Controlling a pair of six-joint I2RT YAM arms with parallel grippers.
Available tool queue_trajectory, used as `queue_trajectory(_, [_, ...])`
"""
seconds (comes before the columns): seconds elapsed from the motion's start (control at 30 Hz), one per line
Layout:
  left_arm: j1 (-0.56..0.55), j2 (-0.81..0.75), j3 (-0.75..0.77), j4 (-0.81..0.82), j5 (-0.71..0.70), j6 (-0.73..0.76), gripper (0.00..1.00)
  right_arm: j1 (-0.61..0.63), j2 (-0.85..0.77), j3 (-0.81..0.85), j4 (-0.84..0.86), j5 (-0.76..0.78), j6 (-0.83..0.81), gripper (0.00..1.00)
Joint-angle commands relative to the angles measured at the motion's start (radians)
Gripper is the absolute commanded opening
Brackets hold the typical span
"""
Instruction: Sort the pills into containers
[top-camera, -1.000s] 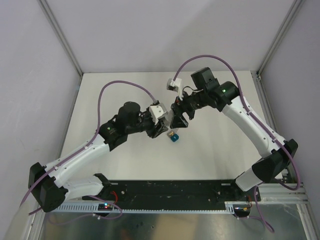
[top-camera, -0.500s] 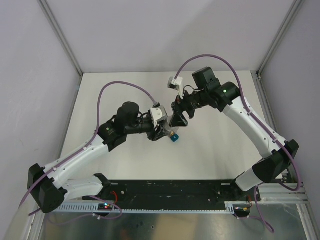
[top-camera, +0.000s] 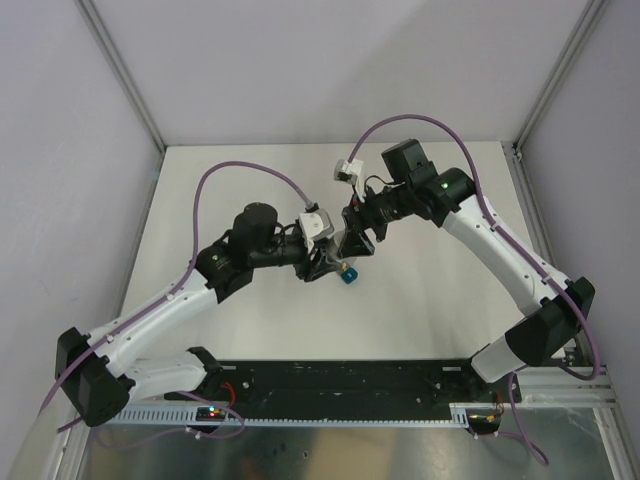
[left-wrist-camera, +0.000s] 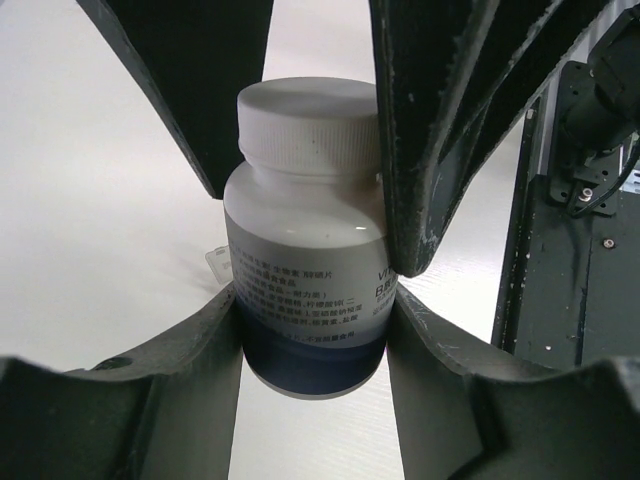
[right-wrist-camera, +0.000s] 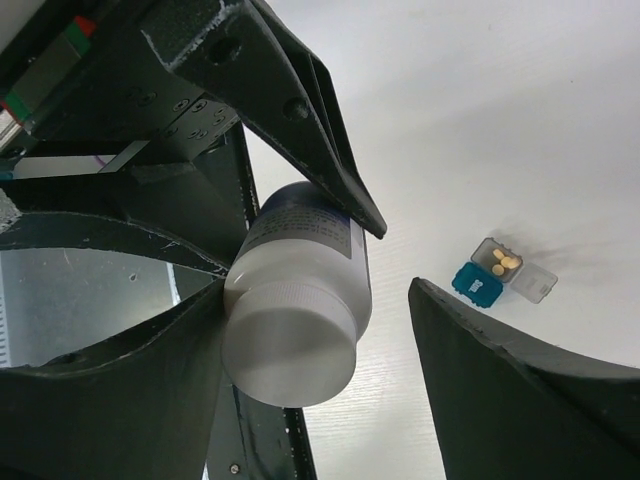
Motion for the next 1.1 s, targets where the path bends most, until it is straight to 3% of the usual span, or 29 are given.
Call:
queue_trajectory(0.0, [0.004,-0.015,0.001,0.078,0.019,-0.034,0.0,0.002,-0.025,-0.003,0.037,-0.014,0.004,0.73])
queue_trajectory(0.07, [0.005,-0.015,-0.001,0.081,0.021,-0.033,0.0,0.003,-0.026,-0.003,0.04,-0.02,0.003,0.67])
queue_trajectory(0.27, [0.005,-0.013,-0.012,0.083,0.031,-0.03,0.01,0.003,-0.033,-0.004,0.032,-0.023,-0.015,0.33])
queue_trajectory(0.33, [0.005,-0.013,-0.011,0.083,0.031,-0.031,0.1,0.002,-0.037,-0.008,0.028,-0.015,-0.021,0.21])
queue_trajectory(0.47, [0.005,-0.014,-0.009,0.083,0.023,-0.037,0.43,-0.01,-0.053,-0.015,0.021,0.002,-0.028,0.05])
queue_trajectory(0.53, [0.006,-0.014,-0.007,0.083,0.011,-0.04,0.73,-0.02,-0.063,-0.019,0.018,0.012,-0.031,0.01])
queue_trajectory(0.63, [0.012,-0.016,-0.003,0.083,-0.005,-0.04,0.95,-0.043,-0.079,-0.029,0.015,0.036,-0.032,0.0])
queue_trajectory(0.83, [0.042,-0.028,0.0,0.084,-0.023,-0.039,0.99,-0.12,-0.095,-0.052,0.001,0.098,-0.036,0.0])
queue_trajectory(1.07, [0.077,-0.048,-0.012,0.083,-0.097,-0.01,1.0,-0.237,-0.066,-0.11,0.05,0.304,-0.018,0.0])
